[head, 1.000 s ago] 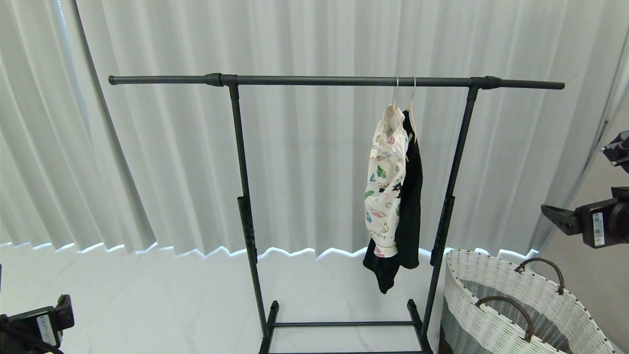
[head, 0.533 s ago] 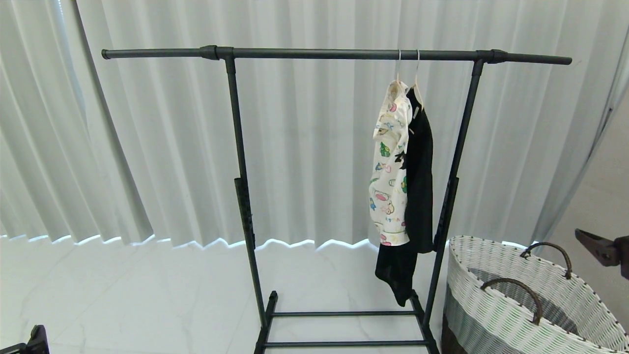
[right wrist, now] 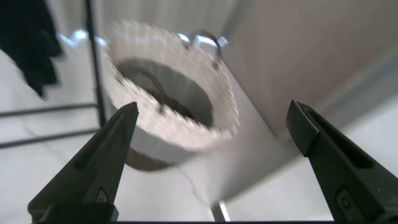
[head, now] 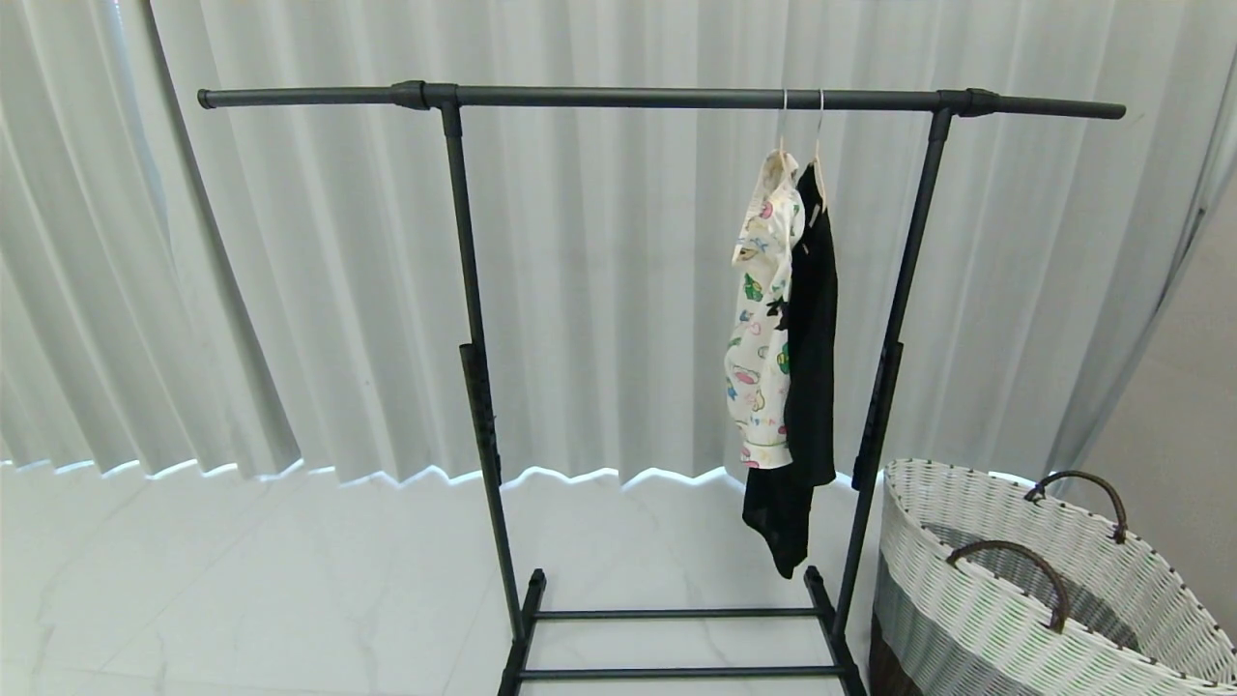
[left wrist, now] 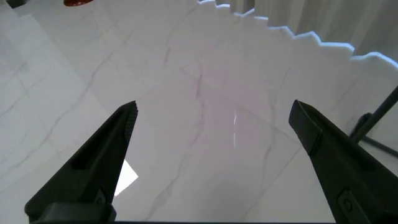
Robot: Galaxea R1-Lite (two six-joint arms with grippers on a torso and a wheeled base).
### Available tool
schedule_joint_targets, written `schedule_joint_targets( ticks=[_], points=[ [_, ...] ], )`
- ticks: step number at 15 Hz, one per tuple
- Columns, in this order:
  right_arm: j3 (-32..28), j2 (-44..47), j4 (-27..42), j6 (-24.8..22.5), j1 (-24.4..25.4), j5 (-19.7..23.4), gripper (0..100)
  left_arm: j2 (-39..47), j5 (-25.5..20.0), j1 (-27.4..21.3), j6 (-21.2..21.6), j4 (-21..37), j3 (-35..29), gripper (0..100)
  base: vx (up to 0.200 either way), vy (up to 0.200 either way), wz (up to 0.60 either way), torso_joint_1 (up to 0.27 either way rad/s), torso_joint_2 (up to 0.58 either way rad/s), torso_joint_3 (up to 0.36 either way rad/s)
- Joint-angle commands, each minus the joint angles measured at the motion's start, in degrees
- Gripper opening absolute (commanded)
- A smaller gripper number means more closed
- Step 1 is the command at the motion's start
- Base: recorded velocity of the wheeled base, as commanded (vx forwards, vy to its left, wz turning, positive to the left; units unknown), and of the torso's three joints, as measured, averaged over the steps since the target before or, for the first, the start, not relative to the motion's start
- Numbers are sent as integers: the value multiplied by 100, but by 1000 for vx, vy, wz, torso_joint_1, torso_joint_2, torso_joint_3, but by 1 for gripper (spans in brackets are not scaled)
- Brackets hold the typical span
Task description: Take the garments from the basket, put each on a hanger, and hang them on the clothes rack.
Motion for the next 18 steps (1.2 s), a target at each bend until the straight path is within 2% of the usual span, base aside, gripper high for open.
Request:
schedule_joint_targets(
  ticks=[1, 3, 4, 5, 7, 10, 11, 13, 16, 18],
  points=[
    [787, -1221, 71, 30, -380, -11, 100, -1936, -45, 168, 432, 754, -39, 100, 0, 0, 0, 0, 0, 0],
    [1086, -1906, 79, 47, -363, 156, 100, -2710, -309, 142, 722, 745, -48, 100, 0, 0, 0, 0, 0, 0],
    [1253, -2231, 79, 65, -371, 261, 100, -2666, -300, 142, 704, 737, -48, 100, 0, 0, 0, 0, 0, 0],
    [1270, -2934, 299, 82, -363, 323, 100, -2666, -300, 142, 722, 737, -39, 100, 0, 0, 0, 0, 0, 0],
    [1270, -3339, 501, 451, -204, 384, 100, -2666, -309, 142, 696, 737, -39, 100, 0, 0, 0, 0, 0, 0],
    [1270, -4059, 475, 610, -117, 349, 100, -2666, -450, 142, 581, 737, -39, 100, 0, 0, 0, 0, 0, 0],
    [1270, -4051, 466, 812, -117, 331, 100, -2666, -1012, 142, 590, 737, -30, 100, 0, 0, 0, 0, 0, 0],
    [1270, -4051, 466, 1005, -117, 340, 100, -2666, -2682, 142, 291, 737, -13, 100, 0, 0, 0, 0, 0, 0],
    [1270, -4051, 493, 1005, -117, 472, 100, -2657, -3499, 142, -201, 772, -4, 100, 0, 0, 0, 0, 0, 0],
    [1270, -4051, 493, 935, -117, 753, 100, -2657, -3491, 151, -16, 781, -4, 100, 0, 0, 0, 0, 0, 0]
  ],
)
